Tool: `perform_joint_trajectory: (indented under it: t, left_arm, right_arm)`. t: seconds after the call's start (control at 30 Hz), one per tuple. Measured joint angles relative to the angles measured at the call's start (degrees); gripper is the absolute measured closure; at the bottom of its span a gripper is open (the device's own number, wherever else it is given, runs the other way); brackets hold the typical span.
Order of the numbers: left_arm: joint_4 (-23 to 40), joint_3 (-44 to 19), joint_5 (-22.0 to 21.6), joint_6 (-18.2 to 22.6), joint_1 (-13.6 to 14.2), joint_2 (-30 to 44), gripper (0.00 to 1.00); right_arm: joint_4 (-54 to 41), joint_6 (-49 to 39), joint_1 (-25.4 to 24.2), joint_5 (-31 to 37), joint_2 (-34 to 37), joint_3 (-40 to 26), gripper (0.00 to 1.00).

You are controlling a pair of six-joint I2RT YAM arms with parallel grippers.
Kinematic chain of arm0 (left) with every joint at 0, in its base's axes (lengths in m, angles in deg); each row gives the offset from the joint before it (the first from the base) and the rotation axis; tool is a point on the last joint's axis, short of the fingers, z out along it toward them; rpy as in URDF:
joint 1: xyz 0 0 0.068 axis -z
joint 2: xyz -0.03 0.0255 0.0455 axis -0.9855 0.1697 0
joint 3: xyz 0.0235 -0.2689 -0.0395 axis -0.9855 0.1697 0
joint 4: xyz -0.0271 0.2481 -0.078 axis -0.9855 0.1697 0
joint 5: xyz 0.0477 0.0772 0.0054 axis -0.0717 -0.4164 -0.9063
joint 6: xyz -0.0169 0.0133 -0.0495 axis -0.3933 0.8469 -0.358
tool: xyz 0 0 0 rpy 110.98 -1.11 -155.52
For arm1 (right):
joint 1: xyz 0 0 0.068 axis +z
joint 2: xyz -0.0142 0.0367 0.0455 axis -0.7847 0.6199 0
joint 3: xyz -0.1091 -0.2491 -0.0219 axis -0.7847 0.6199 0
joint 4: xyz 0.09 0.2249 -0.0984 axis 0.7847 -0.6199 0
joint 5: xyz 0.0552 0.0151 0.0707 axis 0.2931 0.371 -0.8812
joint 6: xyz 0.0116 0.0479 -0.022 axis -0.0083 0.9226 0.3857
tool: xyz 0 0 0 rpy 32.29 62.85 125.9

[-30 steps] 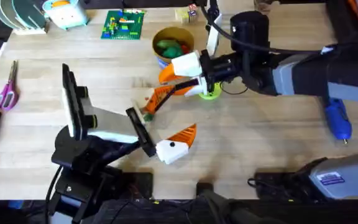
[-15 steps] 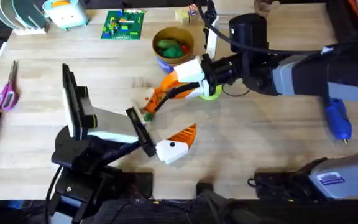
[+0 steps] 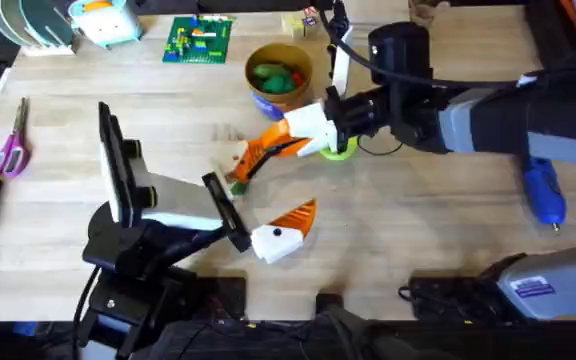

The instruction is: Pick up the gripper from the table and insert it into the empty holder that is missing its gripper. Then pick up a screw, insert it into the mounting hole, and use the screwdriver to tighten it. Finally, clean up the table by picking up the vegetable and placing it into the bucket.

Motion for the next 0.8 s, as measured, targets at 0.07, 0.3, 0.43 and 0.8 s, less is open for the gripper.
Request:
perform_joint_trajectory:
  t: [0.07, 0.3, 0.43, 0.8]
  left_arm:
    - [0.0, 0.0, -0.2, 0.0, 0.0, 0.0, 0.009]
    - [0.0, 0.0, -2.9, -1.1, -0.4, 0.0, 0.007]
    - [-0.3, 0.0, -6.8, -1.3, -0.6, 0.0, 0.008]
    - [-0.5, 0.0, -14.2, -1.6, -0.6, 0.0, 0.008]
  right_arm:
    - [0.1, 0.4, 0.3, 0.9, 0.0, 0.0, 0.989]
    - [2.4, 2.7, 2.4, 7.4, 0.0, 0.0, 0.992]
    - [6.9, 5.2, 4.5, 13.3, 0.0, 0.0, 0.993]
    - [9.5, 10.1, 7.6, 21.8, 0.0, 0.0, 0.993]
